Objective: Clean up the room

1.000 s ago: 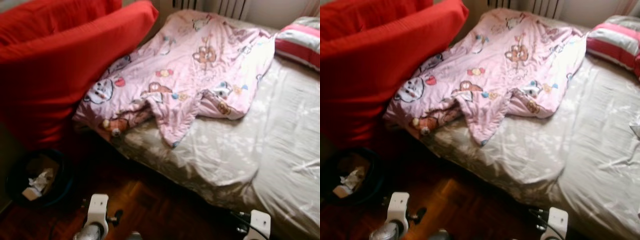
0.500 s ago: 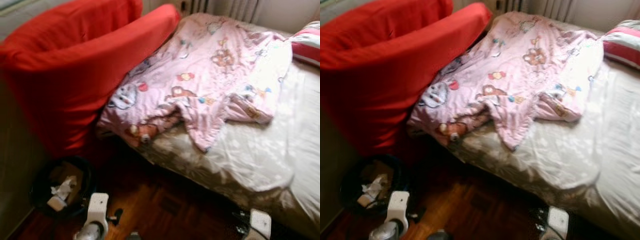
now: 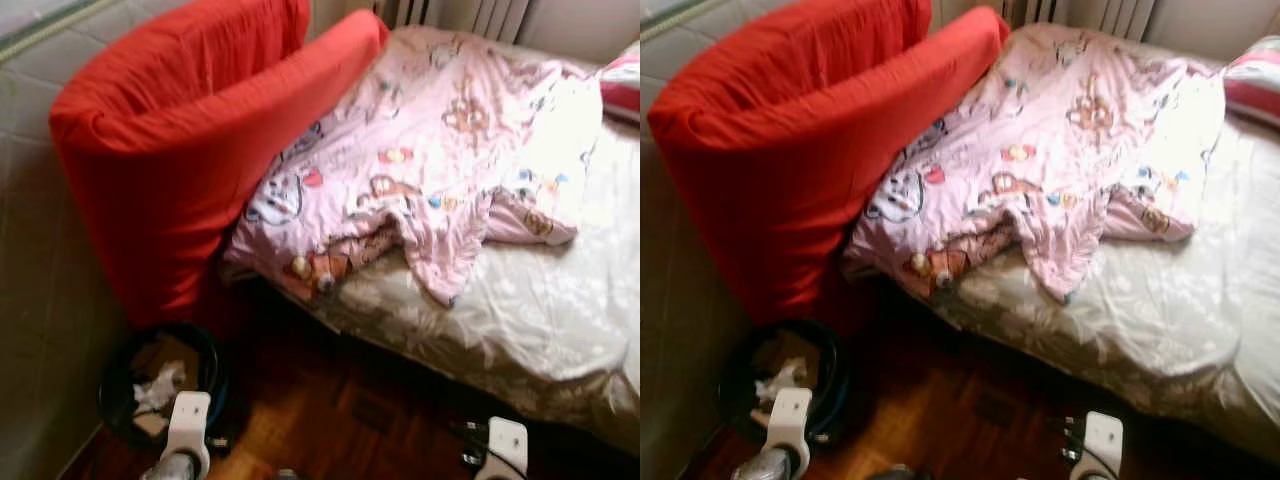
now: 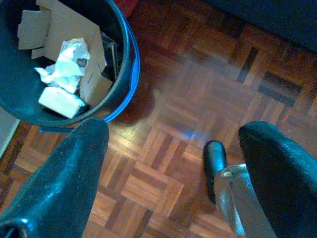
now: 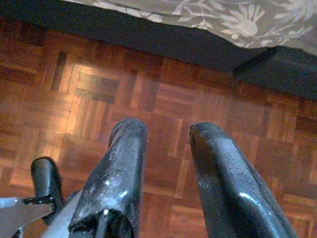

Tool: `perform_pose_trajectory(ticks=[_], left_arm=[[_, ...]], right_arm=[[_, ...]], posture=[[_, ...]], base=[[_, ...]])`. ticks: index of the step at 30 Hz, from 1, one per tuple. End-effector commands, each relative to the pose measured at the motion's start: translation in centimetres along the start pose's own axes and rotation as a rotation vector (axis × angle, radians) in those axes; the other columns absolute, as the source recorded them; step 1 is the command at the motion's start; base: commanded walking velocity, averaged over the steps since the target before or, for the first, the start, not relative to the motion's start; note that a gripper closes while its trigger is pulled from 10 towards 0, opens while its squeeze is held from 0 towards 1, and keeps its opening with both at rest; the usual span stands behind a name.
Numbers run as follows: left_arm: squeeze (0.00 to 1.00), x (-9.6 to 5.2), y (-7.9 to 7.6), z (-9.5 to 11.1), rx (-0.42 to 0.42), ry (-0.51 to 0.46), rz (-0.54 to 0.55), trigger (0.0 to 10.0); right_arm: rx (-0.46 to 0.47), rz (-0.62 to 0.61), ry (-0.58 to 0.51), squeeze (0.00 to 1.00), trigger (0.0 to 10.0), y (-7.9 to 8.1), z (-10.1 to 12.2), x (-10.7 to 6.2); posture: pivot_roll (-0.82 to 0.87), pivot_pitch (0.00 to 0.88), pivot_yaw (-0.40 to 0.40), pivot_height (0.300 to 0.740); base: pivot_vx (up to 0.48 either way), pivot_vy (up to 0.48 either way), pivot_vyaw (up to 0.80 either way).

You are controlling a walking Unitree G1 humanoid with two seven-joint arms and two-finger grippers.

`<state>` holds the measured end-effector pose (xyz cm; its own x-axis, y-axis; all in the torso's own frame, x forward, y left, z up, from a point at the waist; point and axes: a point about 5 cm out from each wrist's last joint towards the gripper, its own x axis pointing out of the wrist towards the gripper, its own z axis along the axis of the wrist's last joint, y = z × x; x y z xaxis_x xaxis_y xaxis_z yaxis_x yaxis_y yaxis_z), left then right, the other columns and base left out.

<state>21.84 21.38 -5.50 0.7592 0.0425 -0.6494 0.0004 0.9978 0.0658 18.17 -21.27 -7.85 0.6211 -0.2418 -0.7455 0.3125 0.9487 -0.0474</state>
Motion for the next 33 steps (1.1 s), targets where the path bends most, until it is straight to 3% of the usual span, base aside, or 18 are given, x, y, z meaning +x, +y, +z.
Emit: perform_pose_trajectory(ticks=[1,7,20,25,33], left_arm=[[0.00,-0.36,-0.04,-1.26,-0.017,0.046,-0.003,10.0],[0.00,-0.30,-0.12,-1.12,-0.027,0.040,-0.008,10.0],[0.00,-0.26,-0.10,-0.93,-0.026,0.031,-0.008,10.0],[0.00,-0.21,-0.25,-0.79,-0.026,0.025,-0.011,10.0],[0.00,-0.19,-0.31,-0.74,-0.027,0.023,-0.013,10.0]], right_arm=[[-0.005,0.006,0.044,0.00,10.0,-0.19,-1.17,-0.26],[0.013,0.029,0.039,0.00,10.0,0.19,-1.20,-0.29],[0.009,0.031,0.031,0.00,10.0,0.12,-1.02,-0.25],[0.024,0.031,0.020,0.00,10.0,0.26,-0.89,-0.25],[0.046,0.020,0.006,0.00,10.0,0.15,-0.57,-0.18]], posture=[[0.13,0.175,0.029,0.740],[0.13,0.177,0.028,0.740],[0.13,0.177,0.029,0.740],[0.13,0.178,0.028,0.740],[0.13,0.178,0.026,0.740]], base=[[0.000,0.000,0.00],[0.141,0.000,0.60],[0.301,0.000,0.00],[0.300,0.000,0.80],[0.300,0.000,0.00]])
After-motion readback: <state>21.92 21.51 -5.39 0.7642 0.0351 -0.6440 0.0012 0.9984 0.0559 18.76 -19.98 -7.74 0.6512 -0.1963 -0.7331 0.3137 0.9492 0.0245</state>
